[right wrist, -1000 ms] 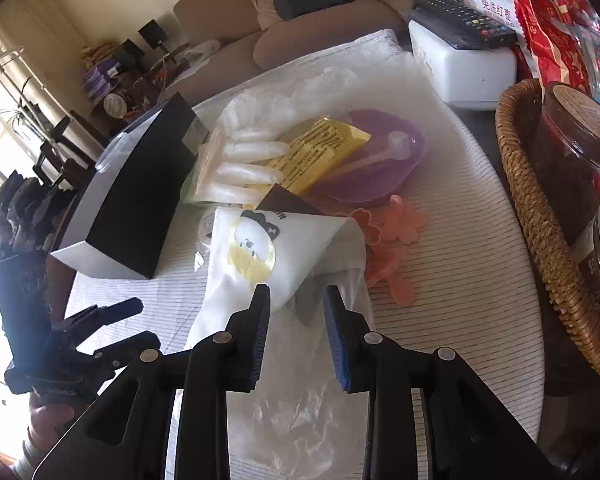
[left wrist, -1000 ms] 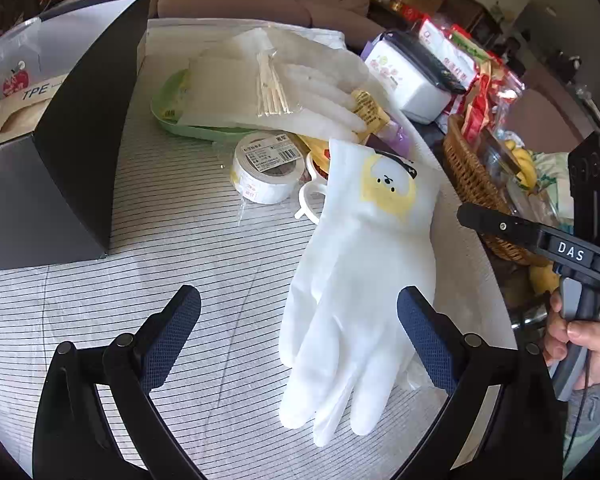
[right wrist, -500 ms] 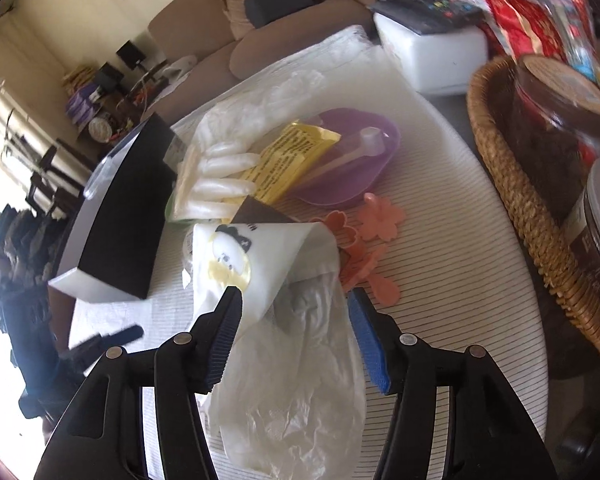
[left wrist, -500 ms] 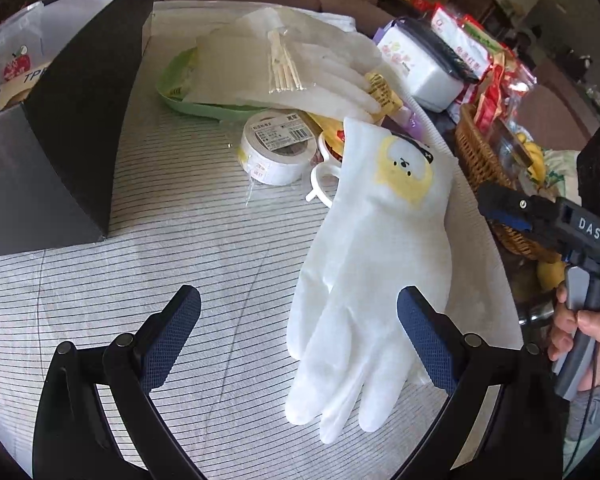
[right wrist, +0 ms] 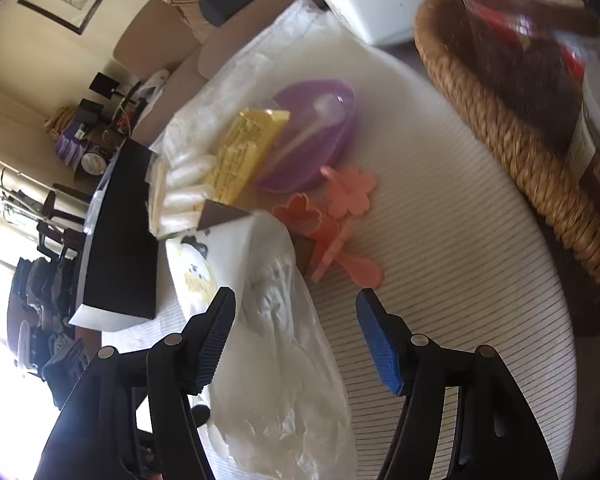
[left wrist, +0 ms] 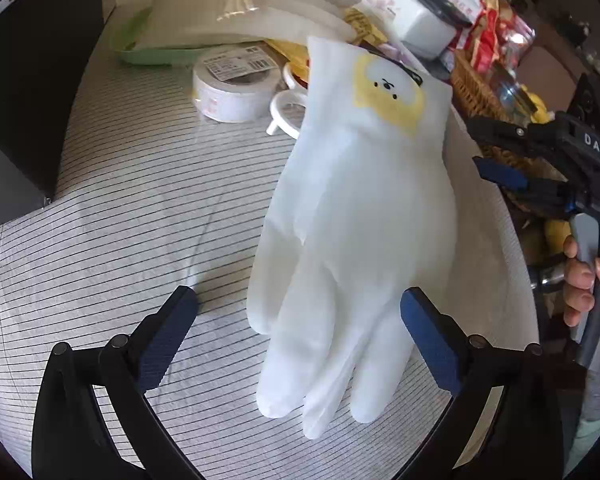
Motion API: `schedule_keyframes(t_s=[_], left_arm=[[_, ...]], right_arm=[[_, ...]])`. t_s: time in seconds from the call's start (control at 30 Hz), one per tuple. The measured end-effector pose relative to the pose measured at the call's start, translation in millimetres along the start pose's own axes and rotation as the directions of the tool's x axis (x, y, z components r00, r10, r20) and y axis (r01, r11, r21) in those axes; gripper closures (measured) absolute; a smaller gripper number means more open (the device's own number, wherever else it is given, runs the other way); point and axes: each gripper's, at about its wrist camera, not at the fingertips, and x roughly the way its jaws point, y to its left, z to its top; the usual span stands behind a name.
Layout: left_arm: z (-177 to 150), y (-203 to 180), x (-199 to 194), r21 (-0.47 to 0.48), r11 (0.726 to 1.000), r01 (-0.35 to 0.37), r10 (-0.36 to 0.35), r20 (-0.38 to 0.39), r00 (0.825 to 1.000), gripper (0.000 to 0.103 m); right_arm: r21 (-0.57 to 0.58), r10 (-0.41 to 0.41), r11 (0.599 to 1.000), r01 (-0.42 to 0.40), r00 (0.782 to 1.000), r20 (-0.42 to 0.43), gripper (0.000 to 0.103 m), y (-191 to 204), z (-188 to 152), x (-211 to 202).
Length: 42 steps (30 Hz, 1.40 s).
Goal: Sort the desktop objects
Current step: 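Close the left tool on the glove while the right tool holds it up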
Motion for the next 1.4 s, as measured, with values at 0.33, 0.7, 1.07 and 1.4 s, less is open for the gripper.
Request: schedule_keyframes(t_s=[0.33,0.7,1.07,1.4], left_arm=[[-1.2,-7.3,-3.2,-0.049,0.991,0.126,-0.125,0.005,0.992,0.030],[-0.6,-6.7,-12.9,-0.171,0.774,0.610,-0.622,-0.026,0.783,0.037],[0.3,56.2,-13.0,-0.259,0.872,0.416,-0.426,0.021,0.905,0.034],[3.1,76.6,-18.8,-0.298,0.846,0.443,-0.444,0.069,0.893,0.020]], right_arm=[[-0.034,0.076,0.996,-0.079,0.994,-0.080,0.036,18.5,-14.7,11.3],[-0.027,0.117,0.992,-0.122,0.982,-0.150,0.035,19.4,-19.2,21.2],[-0.258,-0.011,0.966,-0.019,0.993,-0.113,0.086,56.6,-34.3,32.6],[-0.392,0.042,0.918,-0.064,0.997,-0.065,0.089,98.1,-46.9,12.5]])
